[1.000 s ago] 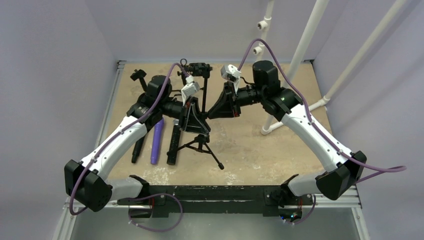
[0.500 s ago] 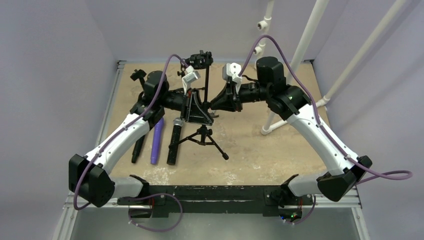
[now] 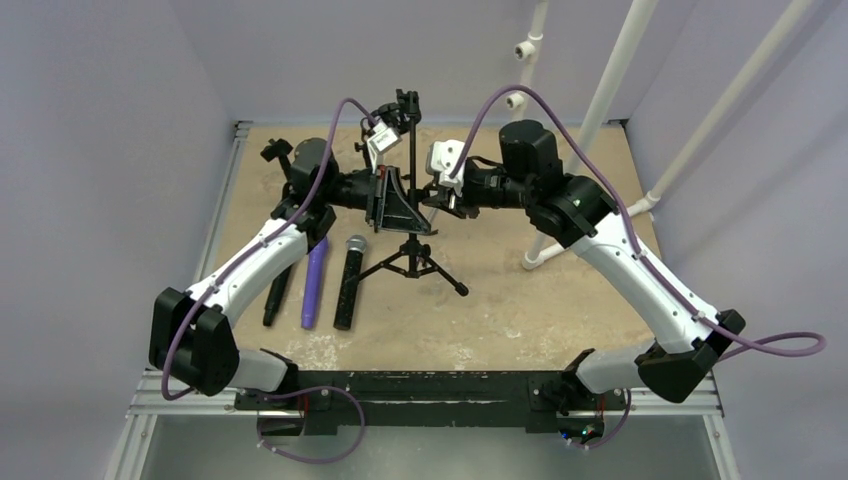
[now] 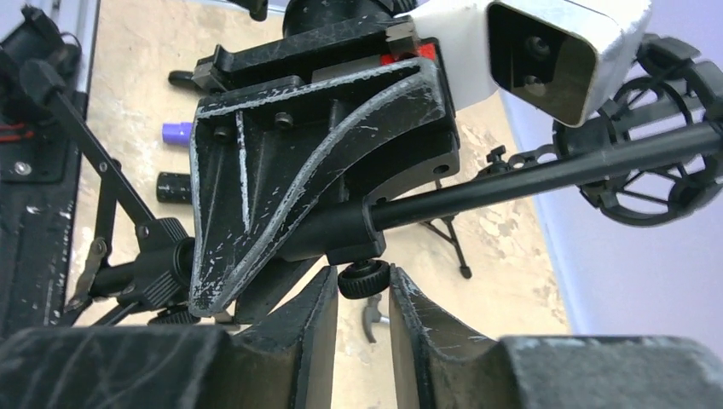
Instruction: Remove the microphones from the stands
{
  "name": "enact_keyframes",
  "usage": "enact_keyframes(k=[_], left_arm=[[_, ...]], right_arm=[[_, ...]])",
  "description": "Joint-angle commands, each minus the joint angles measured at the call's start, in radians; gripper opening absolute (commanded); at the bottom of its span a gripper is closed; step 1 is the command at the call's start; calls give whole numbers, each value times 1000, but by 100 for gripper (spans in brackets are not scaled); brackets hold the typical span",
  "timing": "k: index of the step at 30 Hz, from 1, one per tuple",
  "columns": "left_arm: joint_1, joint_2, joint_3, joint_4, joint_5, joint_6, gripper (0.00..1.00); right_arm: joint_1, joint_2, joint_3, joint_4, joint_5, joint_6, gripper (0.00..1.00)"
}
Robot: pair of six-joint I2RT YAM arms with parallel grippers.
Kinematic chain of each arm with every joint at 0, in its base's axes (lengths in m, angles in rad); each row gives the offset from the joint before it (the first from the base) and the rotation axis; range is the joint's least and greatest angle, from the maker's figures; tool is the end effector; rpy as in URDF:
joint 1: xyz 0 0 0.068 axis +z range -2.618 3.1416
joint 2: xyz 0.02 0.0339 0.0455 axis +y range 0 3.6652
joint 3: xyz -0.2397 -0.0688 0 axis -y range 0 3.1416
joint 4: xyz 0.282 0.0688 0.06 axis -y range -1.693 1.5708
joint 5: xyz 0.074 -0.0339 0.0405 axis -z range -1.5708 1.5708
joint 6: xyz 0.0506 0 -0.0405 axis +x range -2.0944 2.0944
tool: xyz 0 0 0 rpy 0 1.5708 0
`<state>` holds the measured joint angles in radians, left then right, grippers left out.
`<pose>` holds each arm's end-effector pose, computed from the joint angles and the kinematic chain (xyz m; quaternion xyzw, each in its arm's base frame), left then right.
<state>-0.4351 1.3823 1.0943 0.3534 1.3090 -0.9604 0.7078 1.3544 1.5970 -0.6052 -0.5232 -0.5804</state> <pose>0.2963 -0.1916 0.3321 0.2883 0.6391 -0.6909 0.1763 0.2404 0.2390 0.4318 -0.5949 0.5475 0.2473 0.5340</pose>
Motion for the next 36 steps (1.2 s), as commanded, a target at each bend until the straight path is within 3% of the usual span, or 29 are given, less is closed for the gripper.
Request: enact_keyframes(k=[1,2,5,13,16,19,21,29,36], left_arm=[[-3,-24,13,206,-19,-47,0],[-2,-27,11,208,-18,-43,0],[-4,-37,1,201,-10,-17,0],[-3,-77,5,8,18,198,0],[-7,-100,37,-233,24,416,0],[-33,-117,112,-603,23,729,0],[-55,-123,142,-734,19,865,0],[-63,-148,139,-792,26,944,0],[-69,-140,143,-794,25,941,0]], right_arm=[[35,21,-37,-60,39,-9,31],[35,17,-40,-58,40,0,38],[33,-3,-36,-70,37,22,49],[-37,-65,-30,-74,-111,142,57],[-80,-75,-6,-75,-194,193,57],[-99,-66,14,-72,-280,244,57],[-104,-53,20,-65,-346,276,56],[-108,4,-8,-61,-502,290,55],[-107,32,-31,-13,-548,323,45]])
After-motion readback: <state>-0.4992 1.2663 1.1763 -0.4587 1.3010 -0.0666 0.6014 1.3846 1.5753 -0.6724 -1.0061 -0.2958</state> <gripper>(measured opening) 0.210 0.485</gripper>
